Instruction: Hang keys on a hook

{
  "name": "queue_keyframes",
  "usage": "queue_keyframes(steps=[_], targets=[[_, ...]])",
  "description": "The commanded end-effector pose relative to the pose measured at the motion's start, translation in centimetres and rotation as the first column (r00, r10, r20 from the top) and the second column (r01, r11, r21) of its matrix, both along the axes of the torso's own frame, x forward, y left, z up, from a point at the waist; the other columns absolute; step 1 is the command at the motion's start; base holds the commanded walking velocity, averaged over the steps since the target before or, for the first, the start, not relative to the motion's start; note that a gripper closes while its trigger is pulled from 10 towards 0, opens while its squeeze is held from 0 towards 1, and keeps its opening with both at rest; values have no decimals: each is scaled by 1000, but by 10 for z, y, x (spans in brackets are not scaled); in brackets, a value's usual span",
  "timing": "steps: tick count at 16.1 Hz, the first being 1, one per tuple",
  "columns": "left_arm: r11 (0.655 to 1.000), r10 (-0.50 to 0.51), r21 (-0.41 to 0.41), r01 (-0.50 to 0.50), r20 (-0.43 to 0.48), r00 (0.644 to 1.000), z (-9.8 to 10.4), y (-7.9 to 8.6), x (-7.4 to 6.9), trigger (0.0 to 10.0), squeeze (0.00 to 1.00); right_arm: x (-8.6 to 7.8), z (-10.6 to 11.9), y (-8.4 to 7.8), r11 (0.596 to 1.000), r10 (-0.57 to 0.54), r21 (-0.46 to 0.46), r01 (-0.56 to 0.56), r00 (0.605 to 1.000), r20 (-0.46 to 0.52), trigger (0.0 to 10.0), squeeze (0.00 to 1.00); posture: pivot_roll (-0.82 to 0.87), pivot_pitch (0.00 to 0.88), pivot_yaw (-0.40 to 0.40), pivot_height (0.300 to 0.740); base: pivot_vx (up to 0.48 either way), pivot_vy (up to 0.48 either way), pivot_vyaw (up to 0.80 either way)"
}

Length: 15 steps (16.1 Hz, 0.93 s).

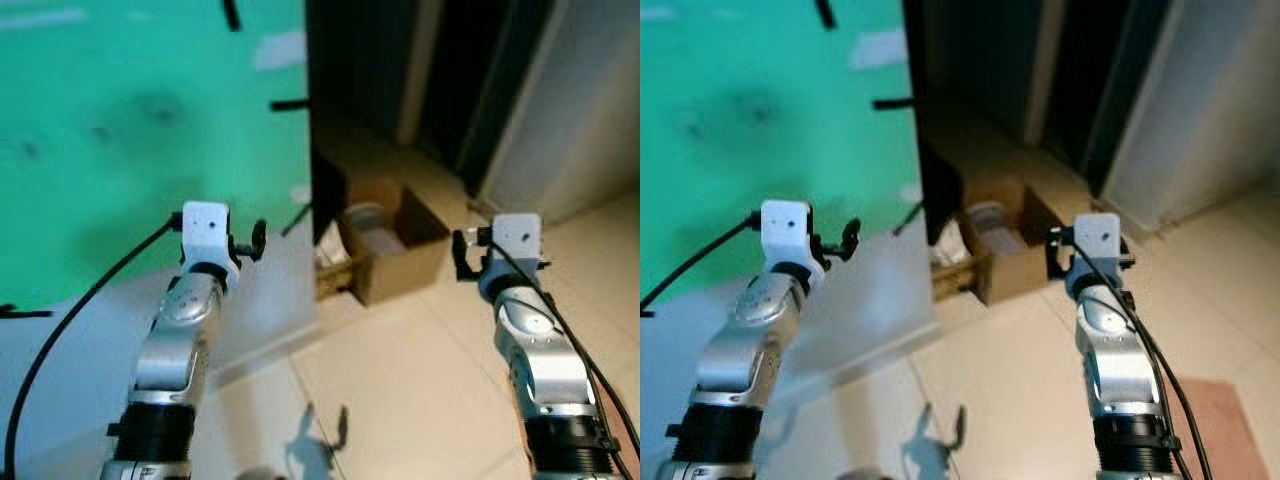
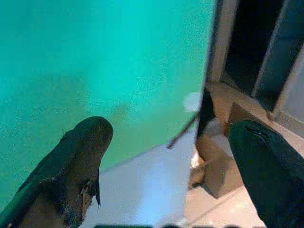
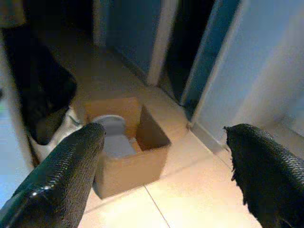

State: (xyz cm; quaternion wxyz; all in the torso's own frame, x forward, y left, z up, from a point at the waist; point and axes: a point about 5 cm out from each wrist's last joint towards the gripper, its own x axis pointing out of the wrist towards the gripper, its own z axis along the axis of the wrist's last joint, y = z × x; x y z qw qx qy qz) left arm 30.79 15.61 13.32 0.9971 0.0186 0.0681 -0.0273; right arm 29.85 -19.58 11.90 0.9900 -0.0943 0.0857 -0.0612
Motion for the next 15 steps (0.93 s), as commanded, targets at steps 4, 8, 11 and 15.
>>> queue_keyframes(steps=[4, 8, 11, 15], targets=[[1000, 17, 12, -17, -2, 1000, 0, 6, -1, 10000, 0, 2, 1, 12, 997, 73, -1, -73, 997, -9, 10000, 1000, -123, 0, 6, 740, 307, 0, 747], [1000, 25, 10, -25, -2, 1000, -1, 7, -1, 10000, 0, 2, 1, 12, 997, 81, -2, -81, 997, -14, 10000, 1000, -121, 0, -1, 740, 308, 0, 800], [999, 30, 15, -30, 2, 1000, -1, 7, -1, 10000, 0, 3, 1, 12, 997, 83, -9, -83, 996, -16, 10000, 1000, -120, 0, -4, 740, 302, 0, 800], [999, 32, 17, -32, 0, 999, -1, 7, -1, 10000, 0, 3, 1, 12, 996, 83, -11, -83, 996, -18, 10000, 1000, -121, 0, -5, 740, 281, 0, 800]])
